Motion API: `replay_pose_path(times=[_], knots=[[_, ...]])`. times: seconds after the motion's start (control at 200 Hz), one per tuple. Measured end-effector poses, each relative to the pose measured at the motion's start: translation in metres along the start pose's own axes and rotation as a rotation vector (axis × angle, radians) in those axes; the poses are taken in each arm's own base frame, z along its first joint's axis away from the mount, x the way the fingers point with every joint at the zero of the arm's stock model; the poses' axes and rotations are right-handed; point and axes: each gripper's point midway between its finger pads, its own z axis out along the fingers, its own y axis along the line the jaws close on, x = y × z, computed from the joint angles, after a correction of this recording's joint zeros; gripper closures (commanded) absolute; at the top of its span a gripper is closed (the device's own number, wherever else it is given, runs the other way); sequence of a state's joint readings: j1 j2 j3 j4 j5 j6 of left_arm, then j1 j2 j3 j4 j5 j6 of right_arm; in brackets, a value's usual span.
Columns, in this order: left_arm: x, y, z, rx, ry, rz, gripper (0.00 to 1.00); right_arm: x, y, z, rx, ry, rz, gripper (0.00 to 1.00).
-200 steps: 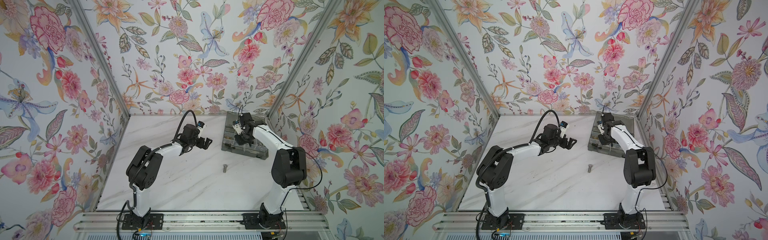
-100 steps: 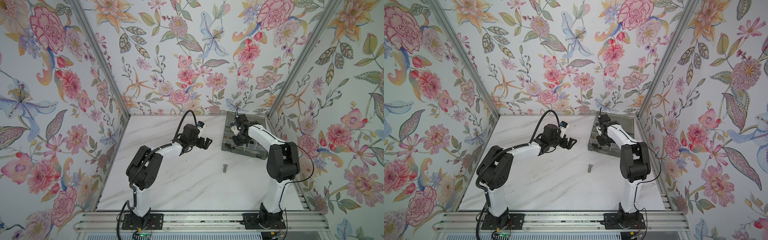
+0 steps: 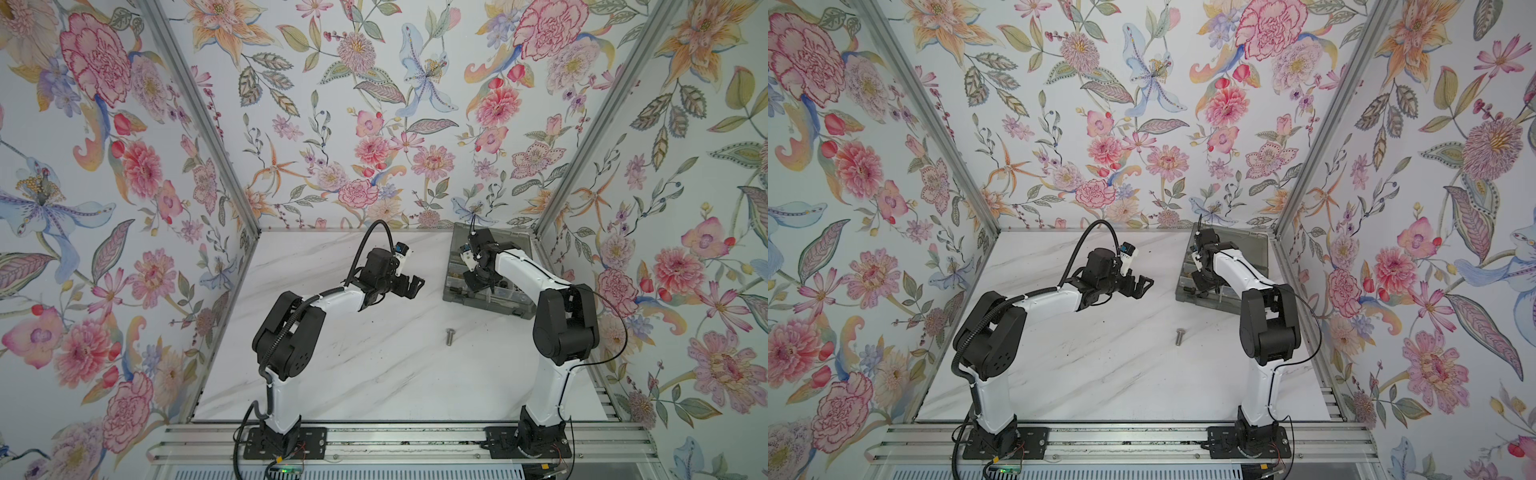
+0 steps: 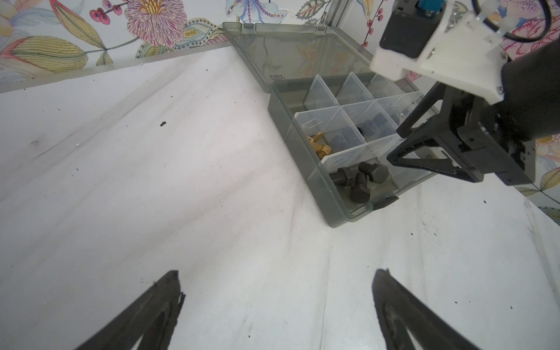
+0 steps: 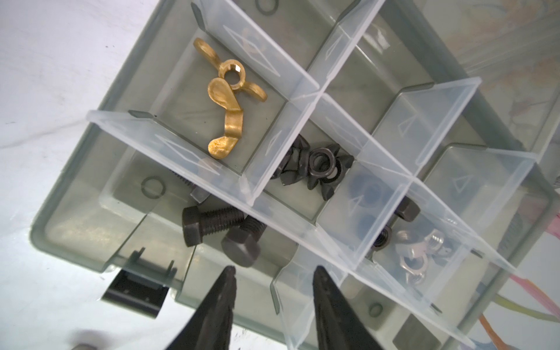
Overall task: Sort the screws and nuts into containers
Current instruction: Place the screw into the container, then pick up the screw from the center of the table.
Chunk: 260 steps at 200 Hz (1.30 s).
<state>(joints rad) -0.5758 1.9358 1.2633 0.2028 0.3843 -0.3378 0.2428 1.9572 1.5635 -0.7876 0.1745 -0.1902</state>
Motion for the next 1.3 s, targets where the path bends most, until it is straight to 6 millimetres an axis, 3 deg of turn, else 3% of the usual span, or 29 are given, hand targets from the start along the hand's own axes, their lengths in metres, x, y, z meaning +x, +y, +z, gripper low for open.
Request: replay_pose_path(times=[0.115,0.325,0.415,0.666,0.806,1.301], knots=[[0.000,0.000,0.000,0.000,0.000,0.000,0.01,-0.004,0.004,-0.012,-0.019,-0.033,0.034,0.45],[0.004,0.002,0.000,-0.008,0.006,-0.002,0.01,0.000,0.024,-0.079,-0.138,-0.177,0.232,0.35],[0.004,0.002,0.000,-0.008,0.007,-0.002,0.01,0.012,0.039,-0.092,-0.212,-0.188,0.332,0.32],[0.004,0.002,0.000,-0.009,0.006,-0.003,0.01,0.078,0.101,-0.055,-0.261,0.040,0.503,0.30],[0.004,0.004,0.000,-0.018,0.005,-0.003,0.01,0.093,0.124,-0.044,-0.239,0.103,0.549,0.30],[0.011,0.009,0.000,-0.032,0.015,-0.009,0.01,0.104,0.132,-0.011,-0.132,0.177,0.659,0.32]])
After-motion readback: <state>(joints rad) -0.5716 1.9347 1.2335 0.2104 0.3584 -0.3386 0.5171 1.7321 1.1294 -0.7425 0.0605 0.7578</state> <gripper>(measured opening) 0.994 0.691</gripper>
